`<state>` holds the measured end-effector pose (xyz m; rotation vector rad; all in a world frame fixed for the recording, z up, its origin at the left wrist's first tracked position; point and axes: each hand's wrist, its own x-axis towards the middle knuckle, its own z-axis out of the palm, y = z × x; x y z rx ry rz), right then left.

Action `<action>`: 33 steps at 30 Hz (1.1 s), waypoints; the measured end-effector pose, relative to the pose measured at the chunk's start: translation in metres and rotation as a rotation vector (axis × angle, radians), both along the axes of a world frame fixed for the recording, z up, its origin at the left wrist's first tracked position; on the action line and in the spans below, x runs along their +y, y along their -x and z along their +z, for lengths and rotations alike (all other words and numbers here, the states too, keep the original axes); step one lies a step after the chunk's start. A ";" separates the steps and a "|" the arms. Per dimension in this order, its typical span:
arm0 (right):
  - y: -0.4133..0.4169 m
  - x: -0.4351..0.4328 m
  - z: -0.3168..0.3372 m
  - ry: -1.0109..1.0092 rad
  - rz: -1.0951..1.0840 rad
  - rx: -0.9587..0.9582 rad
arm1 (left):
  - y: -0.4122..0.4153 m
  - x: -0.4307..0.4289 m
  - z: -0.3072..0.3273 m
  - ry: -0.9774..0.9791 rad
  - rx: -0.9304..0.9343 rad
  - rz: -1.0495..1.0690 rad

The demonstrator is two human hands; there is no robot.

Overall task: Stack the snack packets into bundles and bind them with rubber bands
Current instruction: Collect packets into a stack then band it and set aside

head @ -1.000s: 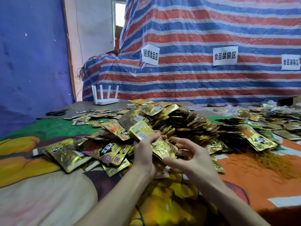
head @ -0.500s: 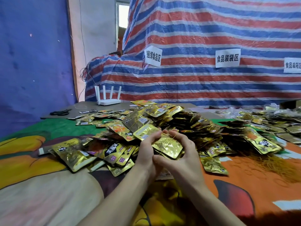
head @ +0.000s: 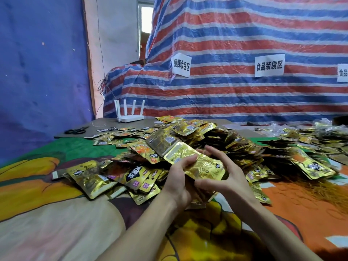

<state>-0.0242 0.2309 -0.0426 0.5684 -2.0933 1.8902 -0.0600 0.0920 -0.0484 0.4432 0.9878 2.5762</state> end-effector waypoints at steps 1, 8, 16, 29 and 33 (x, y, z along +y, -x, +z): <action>0.001 0.002 0.002 0.088 0.070 -0.064 | 0.000 0.000 0.000 0.001 0.007 0.000; 0.002 0.007 0.002 0.279 0.016 -0.208 | -0.002 0.005 -0.002 0.062 0.039 0.021; -0.004 -0.013 -0.006 0.275 -0.013 -0.307 | -0.002 -0.001 0.000 0.394 0.050 0.439; 0.009 -0.078 0.015 -0.012 0.000 -0.220 | 0.007 -0.130 0.047 0.660 0.000 0.885; 0.021 -0.085 0.005 -0.073 -0.046 -0.135 | 0.035 -0.188 0.078 0.804 -0.078 1.094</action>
